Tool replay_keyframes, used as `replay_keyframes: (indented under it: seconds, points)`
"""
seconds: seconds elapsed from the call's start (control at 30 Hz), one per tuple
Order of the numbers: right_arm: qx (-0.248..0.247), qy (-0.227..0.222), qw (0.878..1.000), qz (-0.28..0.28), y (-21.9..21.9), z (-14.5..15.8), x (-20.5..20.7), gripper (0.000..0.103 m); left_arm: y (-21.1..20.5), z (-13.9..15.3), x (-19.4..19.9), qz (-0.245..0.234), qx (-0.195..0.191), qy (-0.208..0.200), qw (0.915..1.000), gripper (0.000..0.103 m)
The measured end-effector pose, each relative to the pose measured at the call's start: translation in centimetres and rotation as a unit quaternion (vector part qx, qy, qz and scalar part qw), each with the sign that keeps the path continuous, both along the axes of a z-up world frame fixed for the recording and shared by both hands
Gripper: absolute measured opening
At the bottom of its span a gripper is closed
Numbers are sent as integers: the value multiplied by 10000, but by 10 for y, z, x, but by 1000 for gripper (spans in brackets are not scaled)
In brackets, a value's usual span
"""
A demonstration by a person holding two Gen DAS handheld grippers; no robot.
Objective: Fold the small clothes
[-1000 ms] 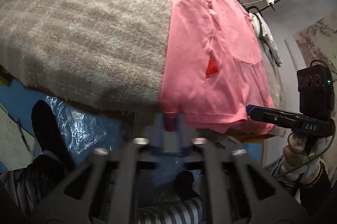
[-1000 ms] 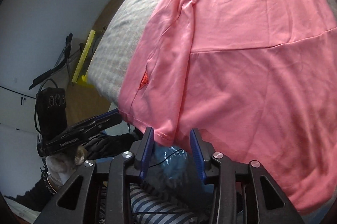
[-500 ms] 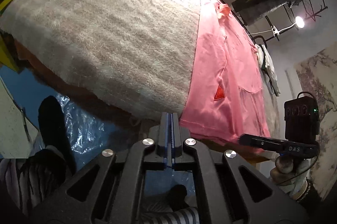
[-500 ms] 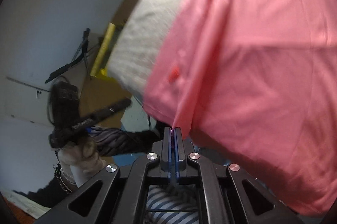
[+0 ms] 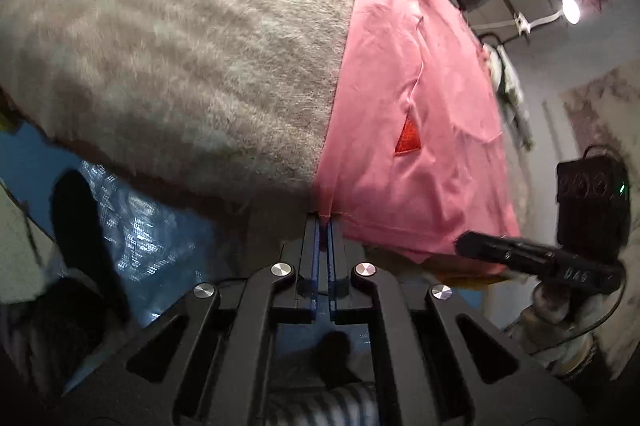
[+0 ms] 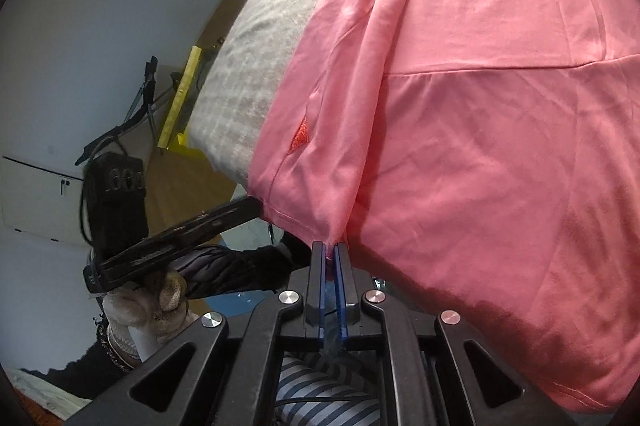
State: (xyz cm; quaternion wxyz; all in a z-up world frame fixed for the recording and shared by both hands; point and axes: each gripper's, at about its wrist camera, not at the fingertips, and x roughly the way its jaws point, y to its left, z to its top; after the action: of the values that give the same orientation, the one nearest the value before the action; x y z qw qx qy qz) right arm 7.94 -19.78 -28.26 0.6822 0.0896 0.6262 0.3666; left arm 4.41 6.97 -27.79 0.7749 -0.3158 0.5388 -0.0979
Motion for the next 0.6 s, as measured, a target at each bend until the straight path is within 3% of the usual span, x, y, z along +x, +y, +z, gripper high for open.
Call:
replay_keyframes:
  seconds: [0.13,0.2,0.3,0.4,0.5,0.53,0.6]
  points:
    - [265,-138,9995,62,5,13,-3,0,20,27,-17,311,154,-442,9984,0]
    - [536,-326,9980,127,7,25,-7,0,25,24,-17,385,290,-393,9981,0]
    - [178,-499,9982,272,14,19,-9,0,22,9,-12,288,294,-138,9991,0]
    - [-175,-324,9988,310,17,2,-8,1,14,12,-12,176,729,-166,9970,1]
    - [-244,-319,9986,356,13,4,-7,8,18,24,-17,252,1017,-294,9941,1]
    - [-212,-377,9984,353,10,8,-7,21,20,30,-21,277,1113,-409,9926,1]
    - [-150,-591,9977,298,-1,19,-8,30,18,40,-25,250,1265,-643,9896,1]
